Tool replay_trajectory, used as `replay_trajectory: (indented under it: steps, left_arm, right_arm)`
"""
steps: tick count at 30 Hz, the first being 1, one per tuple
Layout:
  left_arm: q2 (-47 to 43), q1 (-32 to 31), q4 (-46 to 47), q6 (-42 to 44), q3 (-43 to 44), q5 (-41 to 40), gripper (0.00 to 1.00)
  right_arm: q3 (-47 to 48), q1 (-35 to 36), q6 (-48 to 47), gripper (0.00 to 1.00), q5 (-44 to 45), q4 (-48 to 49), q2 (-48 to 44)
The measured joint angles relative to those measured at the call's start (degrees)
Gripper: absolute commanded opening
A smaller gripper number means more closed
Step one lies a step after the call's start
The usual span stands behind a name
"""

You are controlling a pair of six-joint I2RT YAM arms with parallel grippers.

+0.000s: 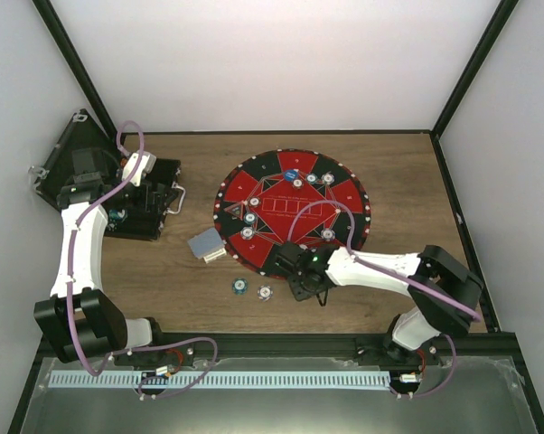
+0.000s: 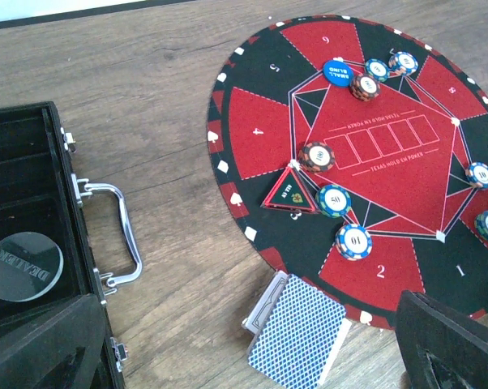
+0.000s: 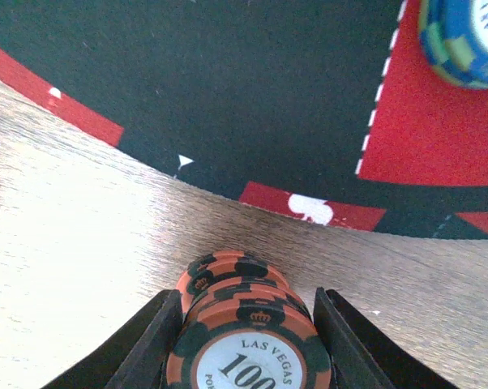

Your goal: Distribute texas hold em gaming equipment

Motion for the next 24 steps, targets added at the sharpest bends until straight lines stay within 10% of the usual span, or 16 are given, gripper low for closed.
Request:
replay_trajectory:
  steps: [13, 24]
  left_arm:
    - [0.02, 0.00, -0.87, 0.72, 0.00, 0.02, 1.00]
    - [0.02, 0.00, -3.52, 4.33, 0.00, -0.33, 1.00]
  right_arm:
    - [5.99, -3.96, -2.36, 0.35, 1.55, -5.31, -3.28]
    - [14.82, -26.10, -9.79, 0.31, 3.30, -1.88, -1.55]
